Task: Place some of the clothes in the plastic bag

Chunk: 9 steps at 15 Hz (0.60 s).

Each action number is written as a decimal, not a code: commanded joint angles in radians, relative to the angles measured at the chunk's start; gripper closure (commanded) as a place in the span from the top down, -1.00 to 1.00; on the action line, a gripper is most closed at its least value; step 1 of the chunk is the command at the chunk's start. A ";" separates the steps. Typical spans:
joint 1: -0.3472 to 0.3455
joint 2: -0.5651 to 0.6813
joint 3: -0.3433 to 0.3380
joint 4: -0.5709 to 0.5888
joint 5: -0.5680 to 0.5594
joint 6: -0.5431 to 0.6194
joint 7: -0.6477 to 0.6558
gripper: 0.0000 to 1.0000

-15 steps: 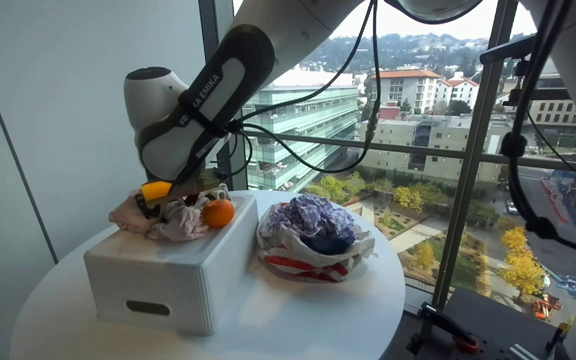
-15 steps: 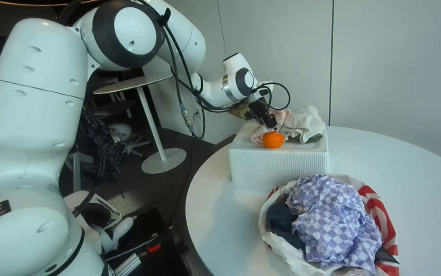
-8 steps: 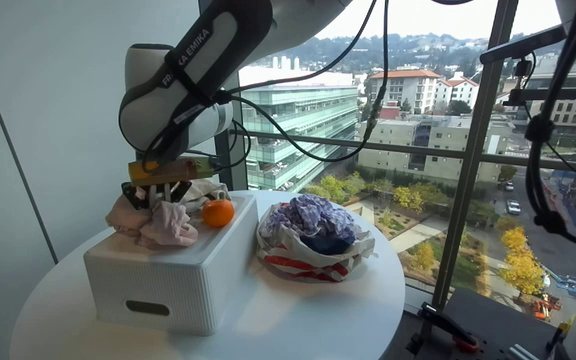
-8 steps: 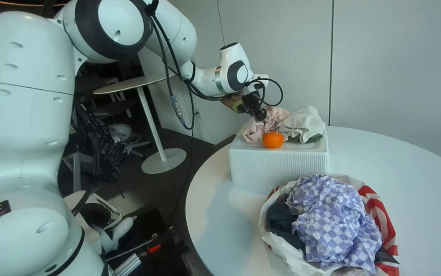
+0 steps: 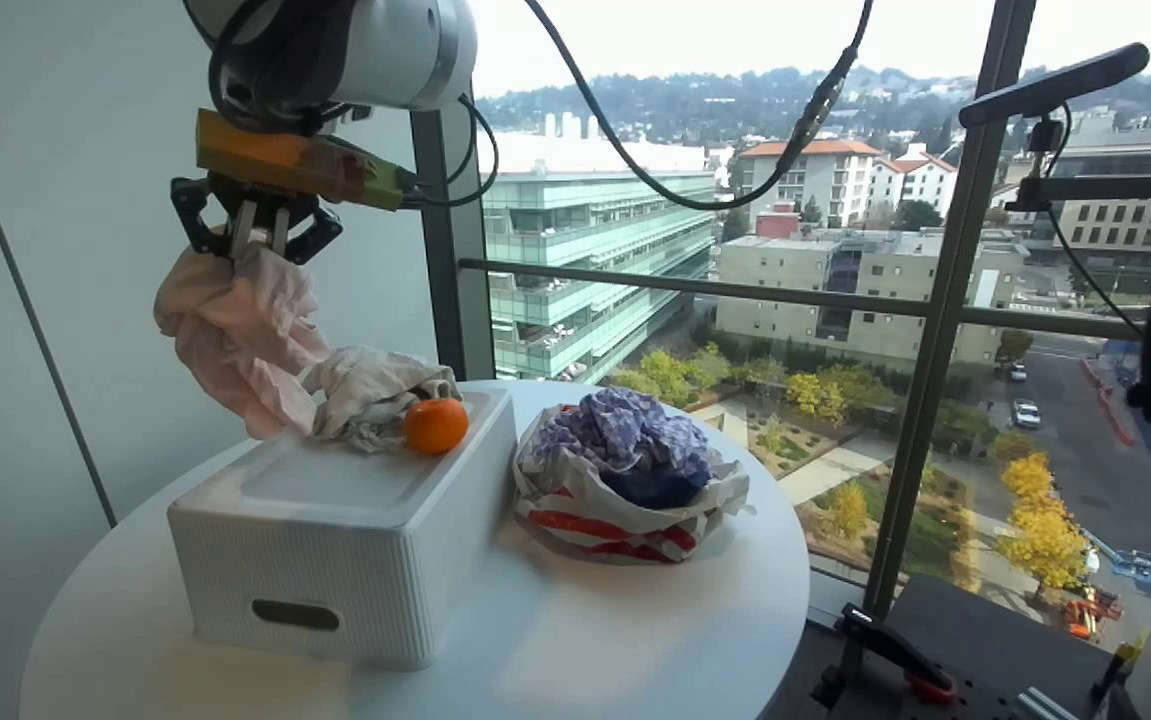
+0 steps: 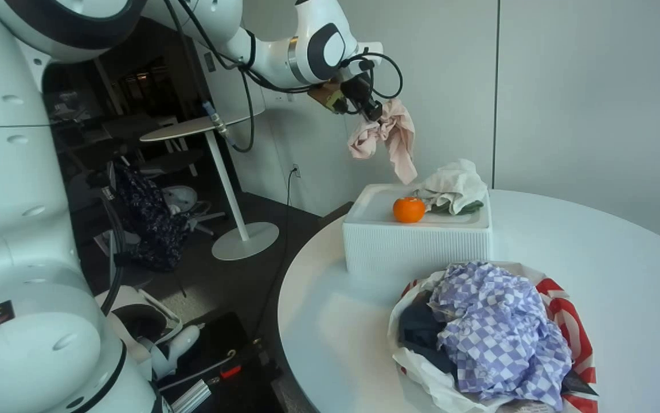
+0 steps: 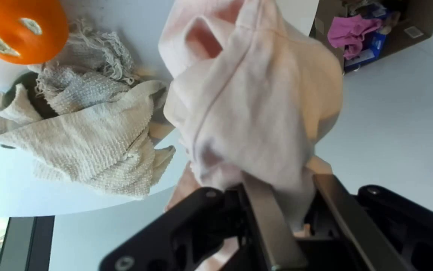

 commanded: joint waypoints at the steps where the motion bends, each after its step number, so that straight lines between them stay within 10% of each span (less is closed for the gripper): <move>1: -0.054 -0.178 -0.009 -0.107 0.057 0.056 -0.010 -0.83; 9: -0.263 -0.530 -0.069 -0.383 0.108 0.067 0.029 -0.85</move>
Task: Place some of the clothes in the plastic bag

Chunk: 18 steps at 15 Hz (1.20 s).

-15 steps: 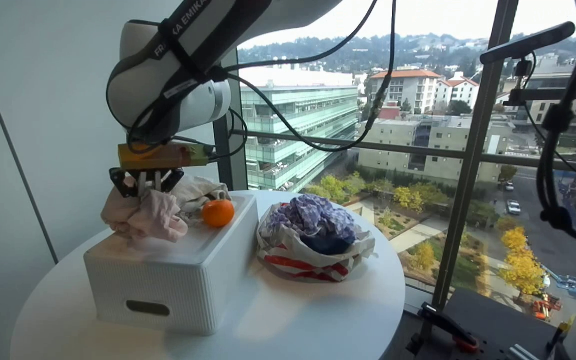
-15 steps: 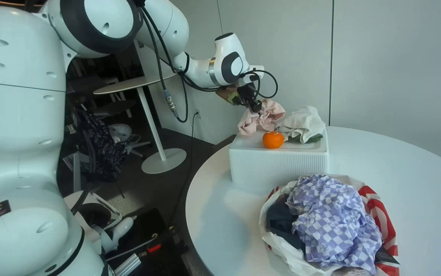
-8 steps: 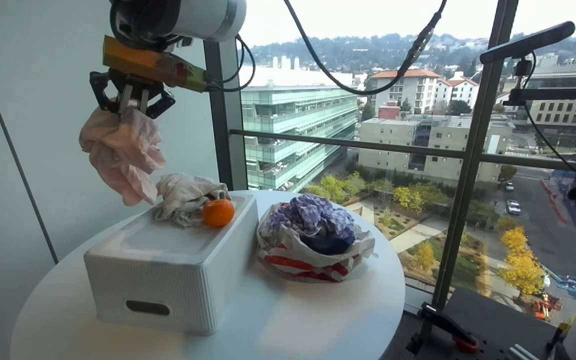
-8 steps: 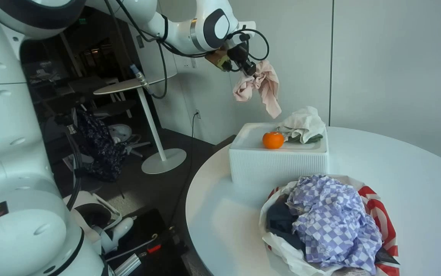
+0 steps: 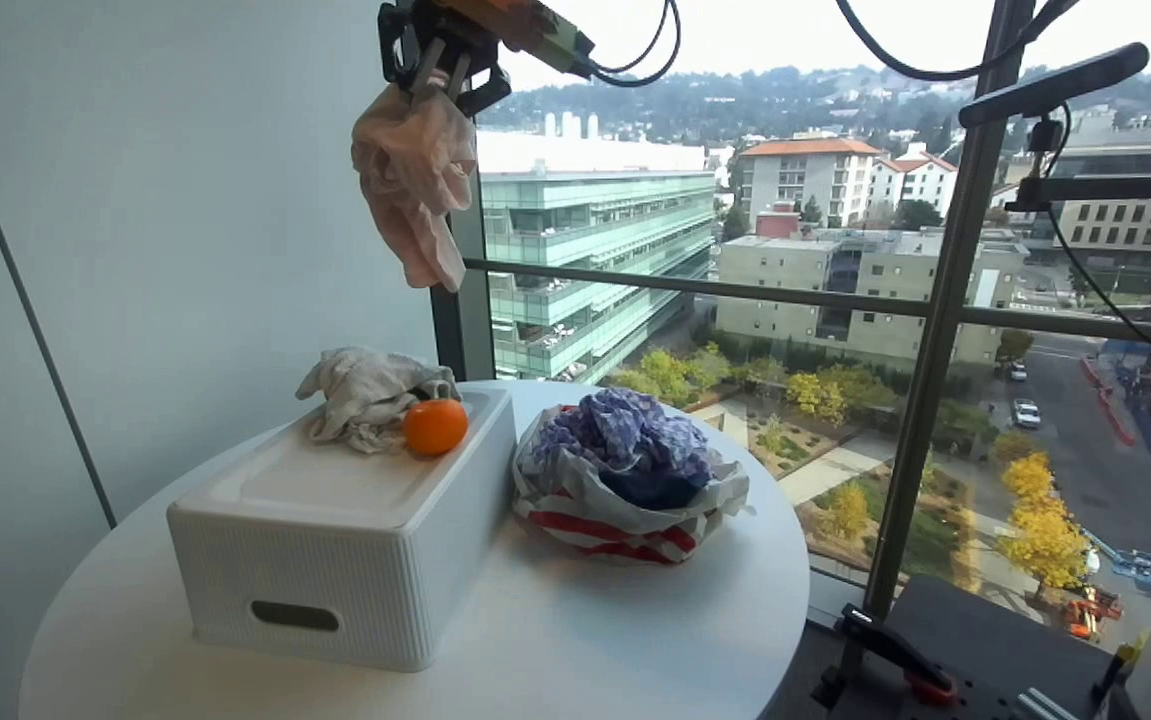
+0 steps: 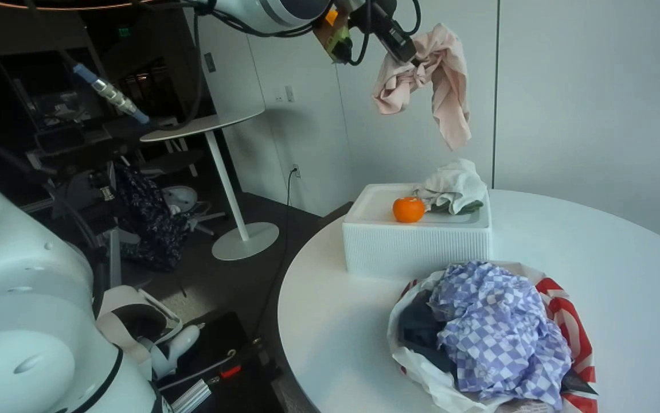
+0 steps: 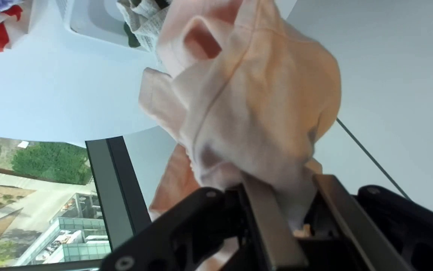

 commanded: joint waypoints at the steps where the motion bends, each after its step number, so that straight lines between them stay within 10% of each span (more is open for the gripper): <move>1: -0.100 -0.169 -0.014 -0.168 0.018 -0.009 0.028 -0.85; 9: -0.235 -0.218 -0.041 -0.332 0.031 -0.212 0.014 -0.85; 18: -0.268 0.046 -0.034 -0.311 -0.102 -0.254 0.117 -0.86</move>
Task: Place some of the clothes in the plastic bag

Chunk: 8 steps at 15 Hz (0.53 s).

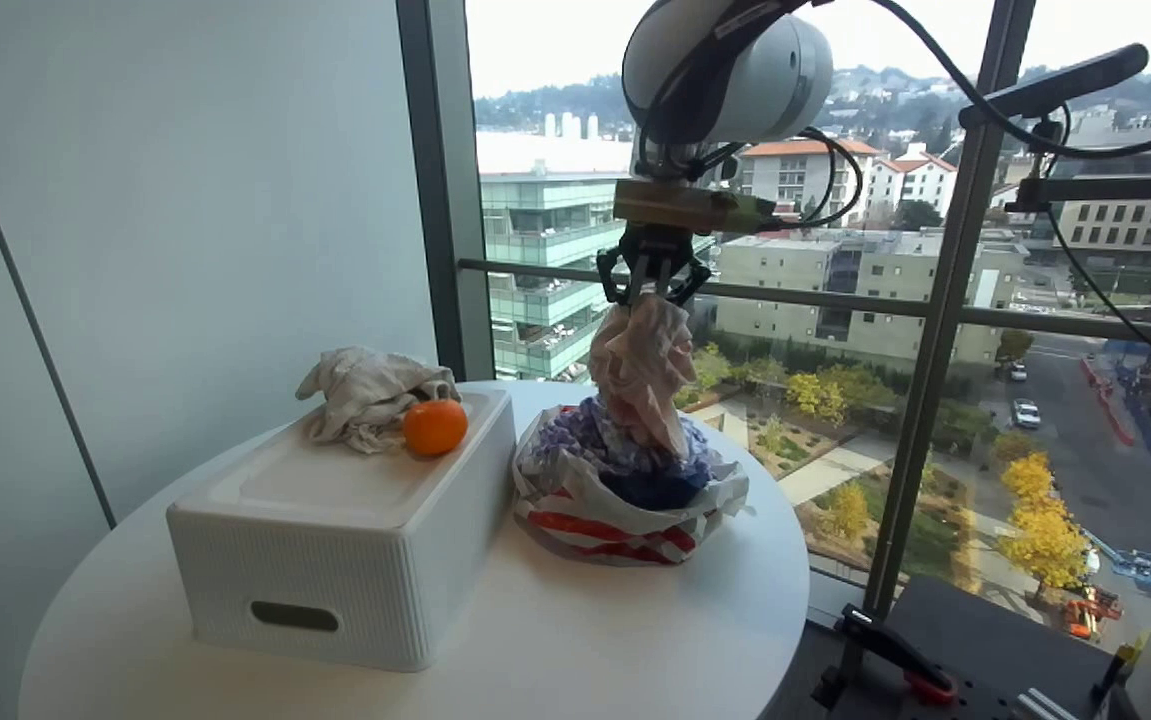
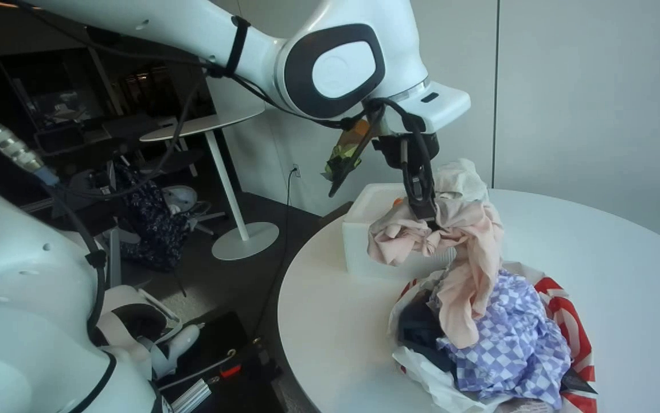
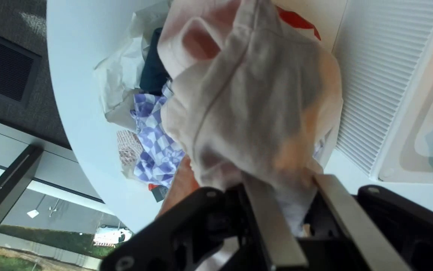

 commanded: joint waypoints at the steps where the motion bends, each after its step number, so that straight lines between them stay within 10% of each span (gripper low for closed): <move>1: 0.002 0.113 0.003 0.060 -0.053 -0.038 0.054 -0.85; 8: 0.054 0.316 -0.026 0.129 -0.075 0.039 0.041 -0.83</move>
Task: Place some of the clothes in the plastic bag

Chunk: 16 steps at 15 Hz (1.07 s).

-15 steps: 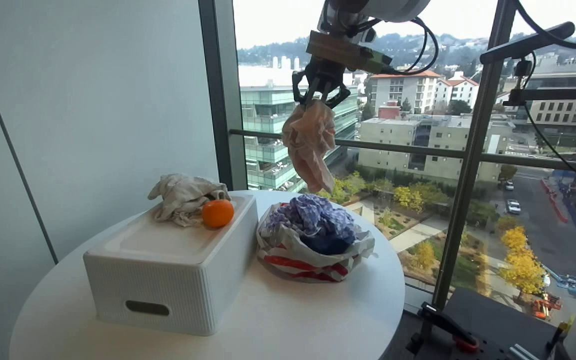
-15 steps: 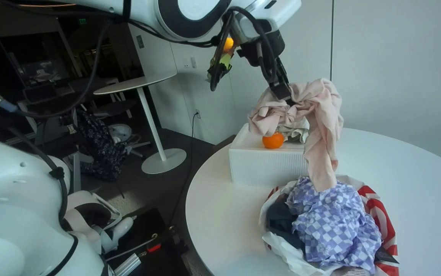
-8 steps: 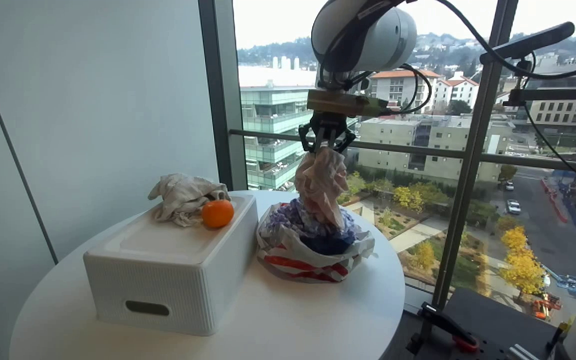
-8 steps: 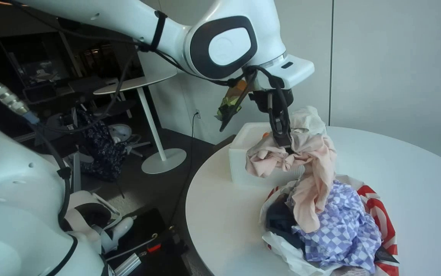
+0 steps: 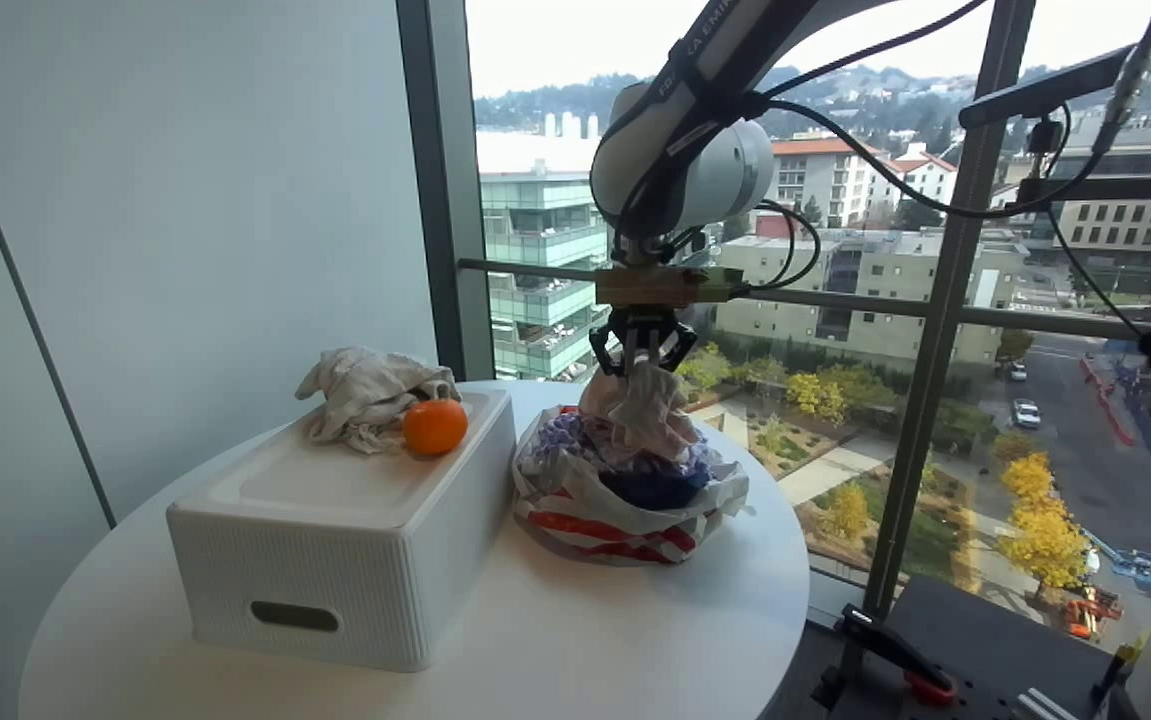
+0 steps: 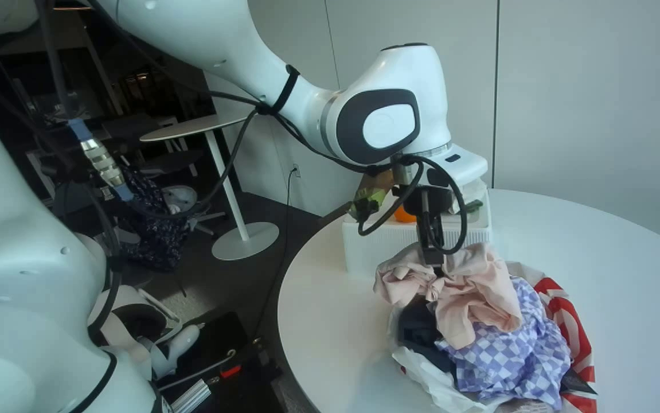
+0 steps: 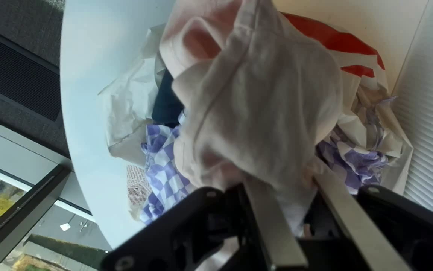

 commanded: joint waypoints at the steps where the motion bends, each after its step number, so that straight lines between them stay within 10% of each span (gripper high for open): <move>1: 0.045 0.121 -0.023 0.072 -0.021 0.064 0.005 -0.83; 16: 0.193 0.454 -0.231 0.153 -0.156 0.311 0.013 -0.80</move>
